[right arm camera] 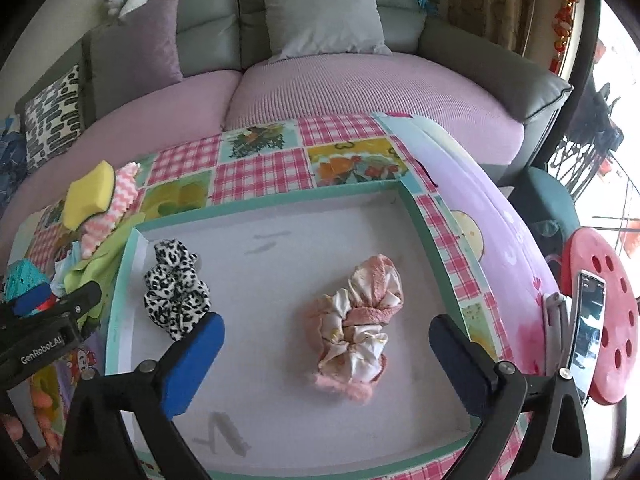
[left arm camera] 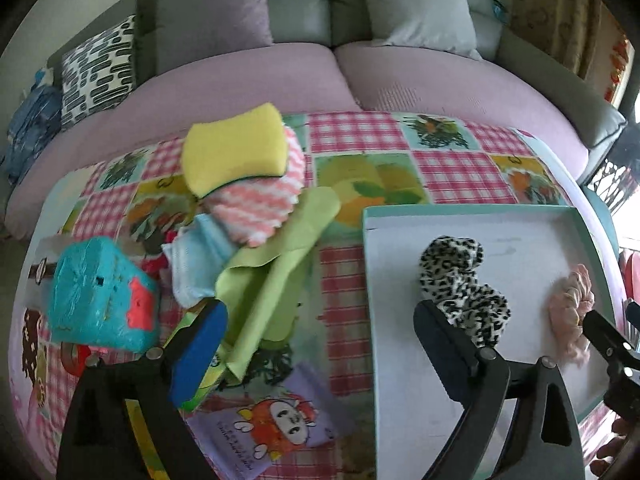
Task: Organize soft objects
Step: 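Move both tools back toward the wipes pouch and tissue pack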
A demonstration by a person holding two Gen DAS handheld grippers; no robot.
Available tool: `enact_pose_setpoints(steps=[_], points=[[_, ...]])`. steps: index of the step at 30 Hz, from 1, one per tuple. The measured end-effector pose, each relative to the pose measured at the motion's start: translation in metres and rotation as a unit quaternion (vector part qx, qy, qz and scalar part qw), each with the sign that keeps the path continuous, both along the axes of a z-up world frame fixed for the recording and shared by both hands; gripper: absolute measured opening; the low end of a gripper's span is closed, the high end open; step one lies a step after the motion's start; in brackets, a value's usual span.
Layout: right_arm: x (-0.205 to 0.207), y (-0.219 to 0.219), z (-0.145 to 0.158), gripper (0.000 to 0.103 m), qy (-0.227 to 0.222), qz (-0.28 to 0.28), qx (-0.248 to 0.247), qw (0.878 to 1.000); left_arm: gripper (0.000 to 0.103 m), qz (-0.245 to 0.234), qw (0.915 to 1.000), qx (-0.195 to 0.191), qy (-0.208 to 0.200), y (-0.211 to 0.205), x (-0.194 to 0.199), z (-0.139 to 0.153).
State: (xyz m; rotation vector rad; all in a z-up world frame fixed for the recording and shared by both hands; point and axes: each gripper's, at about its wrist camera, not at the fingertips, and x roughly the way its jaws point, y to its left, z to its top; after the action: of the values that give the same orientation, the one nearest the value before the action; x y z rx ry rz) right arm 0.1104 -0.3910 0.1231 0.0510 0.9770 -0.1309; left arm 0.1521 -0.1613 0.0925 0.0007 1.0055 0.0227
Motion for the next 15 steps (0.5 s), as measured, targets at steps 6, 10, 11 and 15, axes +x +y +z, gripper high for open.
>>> enact_pose_setpoints(steps=[6, 10, 11, 15], points=[[-0.002, 0.007, 0.0, 0.103, -0.002, 0.008, 0.014, 1.0, 0.094, 0.008, 0.9996, -0.021, -0.017, 0.012, -0.007, 0.002], [-0.005, 0.022, 0.003, 0.103, -0.007, 0.022, 0.005, 1.0, 0.094, 0.015, 0.999, -0.036, -0.022, 0.022, -0.014, 0.006], [-0.007, 0.026, 0.005, 0.103, -0.011, 0.028, 0.011, 0.999, 0.094, 0.016, 0.9989, -0.039, -0.022, 0.024, -0.017, 0.007], [-0.014, 0.043, 0.012, 0.103, -0.022, 0.052, 0.017, 0.998, 0.094, 0.015, 0.9989, -0.037, -0.023, 0.034, -0.03, 0.013]])
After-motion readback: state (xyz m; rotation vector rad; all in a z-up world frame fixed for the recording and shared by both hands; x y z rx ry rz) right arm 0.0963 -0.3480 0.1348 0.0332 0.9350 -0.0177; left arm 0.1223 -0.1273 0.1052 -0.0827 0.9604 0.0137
